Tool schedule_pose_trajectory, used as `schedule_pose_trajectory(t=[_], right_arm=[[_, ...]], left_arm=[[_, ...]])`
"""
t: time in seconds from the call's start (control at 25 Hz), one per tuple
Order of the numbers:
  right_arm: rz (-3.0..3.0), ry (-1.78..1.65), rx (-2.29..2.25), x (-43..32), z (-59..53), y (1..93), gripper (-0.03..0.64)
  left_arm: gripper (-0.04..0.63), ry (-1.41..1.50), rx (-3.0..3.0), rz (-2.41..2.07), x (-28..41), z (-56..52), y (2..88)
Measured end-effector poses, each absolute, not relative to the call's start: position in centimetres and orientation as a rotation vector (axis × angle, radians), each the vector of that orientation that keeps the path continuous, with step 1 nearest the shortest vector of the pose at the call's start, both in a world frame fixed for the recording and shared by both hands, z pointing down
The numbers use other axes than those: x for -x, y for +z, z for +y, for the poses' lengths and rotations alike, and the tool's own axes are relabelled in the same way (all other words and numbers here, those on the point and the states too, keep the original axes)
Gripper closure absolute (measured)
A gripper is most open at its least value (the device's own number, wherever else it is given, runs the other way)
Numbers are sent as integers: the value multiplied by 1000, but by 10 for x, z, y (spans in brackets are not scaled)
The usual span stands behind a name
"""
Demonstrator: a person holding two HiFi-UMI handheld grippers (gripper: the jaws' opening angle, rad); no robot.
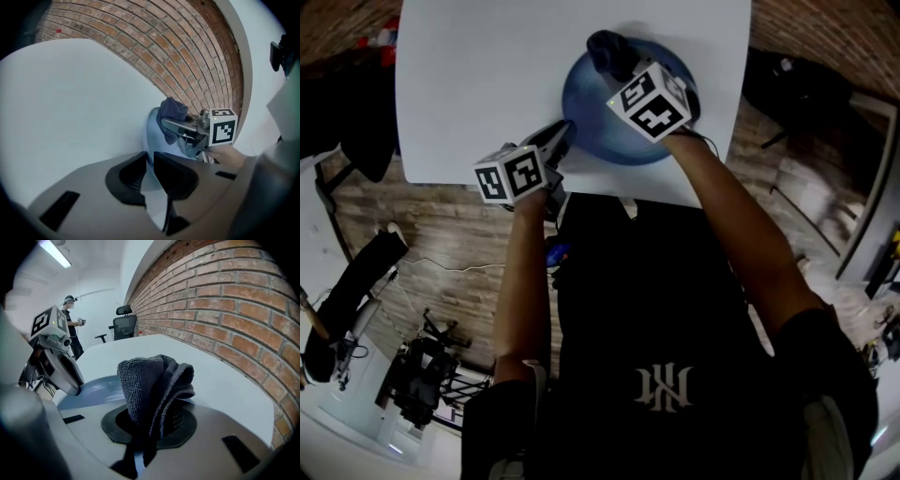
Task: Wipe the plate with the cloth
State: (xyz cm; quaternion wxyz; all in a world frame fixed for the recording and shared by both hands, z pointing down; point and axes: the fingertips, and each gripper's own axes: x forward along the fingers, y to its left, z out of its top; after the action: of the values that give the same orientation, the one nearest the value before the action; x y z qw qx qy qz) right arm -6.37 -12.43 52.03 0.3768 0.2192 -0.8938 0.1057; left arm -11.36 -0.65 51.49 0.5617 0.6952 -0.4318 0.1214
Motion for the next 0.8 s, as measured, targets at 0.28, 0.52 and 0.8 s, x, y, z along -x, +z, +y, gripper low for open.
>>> schedule_pose_trajectory(t=[0.28,0.52,0.8], right_arm=[[-2176,182,-665,32,-140,516,545],[-2089,173,-746,14,-143,517,545],[-2013,158,-777,-3,-143,518,545]], left_arm=[[544,269,-1637,-1024,112,-6,515],[545,269,-1639,-1039,111,-6,515],[546,247,-1623,-1046,112,-6,514]])
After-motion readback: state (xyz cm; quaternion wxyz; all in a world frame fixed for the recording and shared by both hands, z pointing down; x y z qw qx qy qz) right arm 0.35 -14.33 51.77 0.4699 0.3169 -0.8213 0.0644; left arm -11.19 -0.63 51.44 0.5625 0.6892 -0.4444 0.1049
